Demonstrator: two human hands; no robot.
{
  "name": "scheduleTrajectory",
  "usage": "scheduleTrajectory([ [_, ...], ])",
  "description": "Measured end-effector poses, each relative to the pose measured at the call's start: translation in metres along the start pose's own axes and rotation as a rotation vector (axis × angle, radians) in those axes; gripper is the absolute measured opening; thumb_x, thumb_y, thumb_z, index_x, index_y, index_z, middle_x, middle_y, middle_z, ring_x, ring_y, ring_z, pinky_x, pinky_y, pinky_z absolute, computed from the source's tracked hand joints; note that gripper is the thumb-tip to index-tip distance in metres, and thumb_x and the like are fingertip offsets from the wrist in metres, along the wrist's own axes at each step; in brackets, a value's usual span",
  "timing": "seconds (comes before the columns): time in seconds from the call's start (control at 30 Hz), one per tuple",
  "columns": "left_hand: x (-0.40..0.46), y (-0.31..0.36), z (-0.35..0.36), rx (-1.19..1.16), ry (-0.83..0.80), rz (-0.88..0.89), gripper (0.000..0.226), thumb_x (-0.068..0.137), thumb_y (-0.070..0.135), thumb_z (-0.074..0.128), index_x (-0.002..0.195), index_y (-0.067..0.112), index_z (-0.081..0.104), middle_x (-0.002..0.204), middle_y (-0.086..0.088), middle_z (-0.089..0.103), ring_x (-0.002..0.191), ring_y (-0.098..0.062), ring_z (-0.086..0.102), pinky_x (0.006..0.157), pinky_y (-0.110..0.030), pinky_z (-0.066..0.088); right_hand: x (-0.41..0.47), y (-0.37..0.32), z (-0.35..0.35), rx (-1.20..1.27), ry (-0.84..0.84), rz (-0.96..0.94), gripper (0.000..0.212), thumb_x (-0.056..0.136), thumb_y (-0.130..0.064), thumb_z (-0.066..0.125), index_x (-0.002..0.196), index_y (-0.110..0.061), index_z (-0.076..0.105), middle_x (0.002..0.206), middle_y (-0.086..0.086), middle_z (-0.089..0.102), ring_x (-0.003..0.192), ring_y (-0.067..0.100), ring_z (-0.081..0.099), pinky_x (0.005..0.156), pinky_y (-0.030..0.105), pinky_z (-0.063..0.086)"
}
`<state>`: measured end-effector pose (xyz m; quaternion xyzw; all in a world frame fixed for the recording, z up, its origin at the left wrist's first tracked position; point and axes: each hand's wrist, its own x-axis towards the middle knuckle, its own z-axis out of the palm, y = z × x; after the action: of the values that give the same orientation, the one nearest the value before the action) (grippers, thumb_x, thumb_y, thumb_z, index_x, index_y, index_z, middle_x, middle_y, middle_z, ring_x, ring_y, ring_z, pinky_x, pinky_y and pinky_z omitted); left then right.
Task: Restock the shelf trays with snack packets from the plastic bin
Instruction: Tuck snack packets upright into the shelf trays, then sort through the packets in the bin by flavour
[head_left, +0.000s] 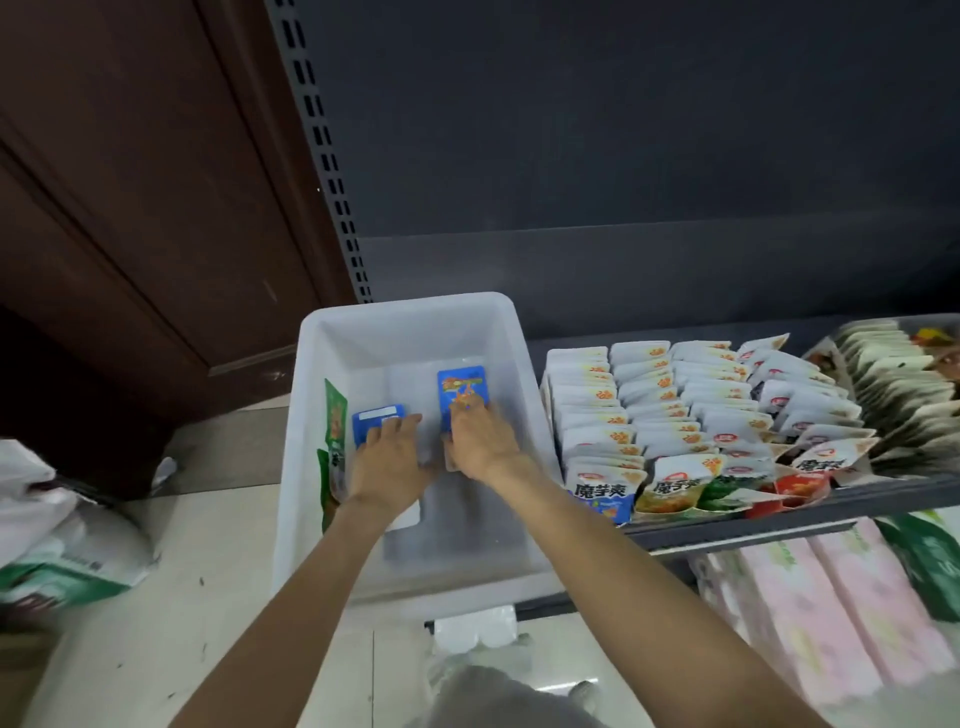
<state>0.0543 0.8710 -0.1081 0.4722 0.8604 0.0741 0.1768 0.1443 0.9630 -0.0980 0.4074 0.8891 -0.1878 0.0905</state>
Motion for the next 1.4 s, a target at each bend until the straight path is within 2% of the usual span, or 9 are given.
scheduleTrajectory([
  [0.2,0.009,-0.009,0.003,0.207,-0.07,-0.005,0.06,0.093,0.038,0.048,0.142,0.012,0.027,0.147,-0.01,0.03,0.132,-0.028,0.031,0.105,-0.037,0.03,0.035,-0.009,0.034,-0.186,0.047,0.241,0.054,0.1,-0.028,0.04,0.147,-0.01,0.022,0.135,0.023,0.036,0.122,0.037,0.038,0.095,0.041,0.04],
  [0.33,0.012,-0.024,0.003,-0.045,0.036,0.029,0.067,0.091,0.031,0.054,0.146,0.008,0.023,0.147,-0.013,0.033,0.135,-0.03,0.029,0.109,-0.033,0.023,0.016,-0.011,0.028,-0.073,-0.057,0.188,0.067,0.088,-0.019,0.061,0.143,-0.021,0.025,0.132,0.018,0.029,0.119,0.038,0.039,0.095,0.04,0.039],
  [0.5,0.013,-0.032,-0.01,-0.144,0.114,0.395,0.081,0.082,0.036,0.065,0.148,0.018,0.021,0.157,-0.003,0.014,0.145,-0.021,0.005,0.118,-0.04,0.014,-0.029,-0.017,-0.009,0.261,-0.117,0.018,0.057,0.082,-0.012,0.068,0.128,-0.012,0.036,0.119,0.019,0.052,0.107,0.037,0.055,0.082,0.037,0.046],
  [0.6,-0.001,-0.029,-0.028,-0.205,0.051,0.624,0.07,0.075,0.055,0.051,0.136,0.021,0.046,0.148,0.004,0.036,0.142,-0.014,0.014,0.116,-0.045,0.013,-0.073,-0.016,-0.04,0.157,0.032,-0.076,0.047,0.084,-0.017,0.065,0.124,-0.021,0.041,0.108,0.009,0.064,0.1,0.032,0.059,0.073,0.035,0.042],
  [0.73,-0.038,0.0,-0.055,-0.322,0.235,0.772,0.032,0.086,0.044,0.053,0.097,0.019,0.069,0.1,0.008,0.068,0.1,-0.01,0.057,0.091,-0.032,0.045,-0.14,0.01,-0.082,0.263,0.383,-0.153,0.029,0.081,-0.024,0.071,0.104,-0.03,0.055,0.094,-0.009,0.072,0.086,0.013,0.066,0.071,0.03,0.048],
  [0.93,-0.087,0.088,-0.054,-0.986,0.063,0.554,0.003,0.083,0.028,0.067,0.086,0.027,0.065,0.079,0.002,0.068,0.071,-0.003,0.058,0.065,-0.026,0.047,-0.194,0.068,-0.104,0.994,0.503,-0.161,0.032,0.075,-0.005,0.077,0.094,-0.029,0.068,0.09,-0.017,0.072,0.081,0.001,0.067,0.07,0.017,0.05],
  [1.03,-0.09,0.119,-0.035,-0.826,0.135,0.654,0.013,0.081,0.036,0.066,0.089,0.026,0.067,0.079,0.013,0.064,0.074,-0.006,0.057,0.067,-0.023,0.045,-0.201,0.096,-0.087,0.939,0.561,-0.106,0.019,0.075,-0.015,0.076,0.091,-0.025,0.074,0.091,-0.014,0.074,0.086,0.006,0.069,0.076,0.025,0.054],
  [1.2,-0.065,0.122,-0.014,-0.365,0.332,0.588,0.037,0.077,0.021,0.073,0.112,0.025,0.061,0.11,0.008,0.061,0.103,-0.012,0.047,0.086,-0.019,0.034,-0.201,0.137,-0.055,0.948,0.699,0.015,0.024,0.076,-0.005,0.075,0.098,-0.014,0.072,0.094,-0.011,0.071,0.088,-0.012,0.063,0.076,0.007,0.046],
  [1.4,-0.045,0.129,-0.014,-0.268,0.234,0.578,0.023,0.075,0.019,0.077,0.095,0.023,0.064,0.092,0.007,0.065,0.085,-0.015,0.058,0.07,-0.028,0.048,-0.186,0.139,-0.02,0.784,0.663,-0.082,0.02,0.076,-0.005,0.076,0.096,-0.009,0.075,0.091,-0.006,0.073,0.082,-0.003,0.066,0.073,0.014,0.051],
])
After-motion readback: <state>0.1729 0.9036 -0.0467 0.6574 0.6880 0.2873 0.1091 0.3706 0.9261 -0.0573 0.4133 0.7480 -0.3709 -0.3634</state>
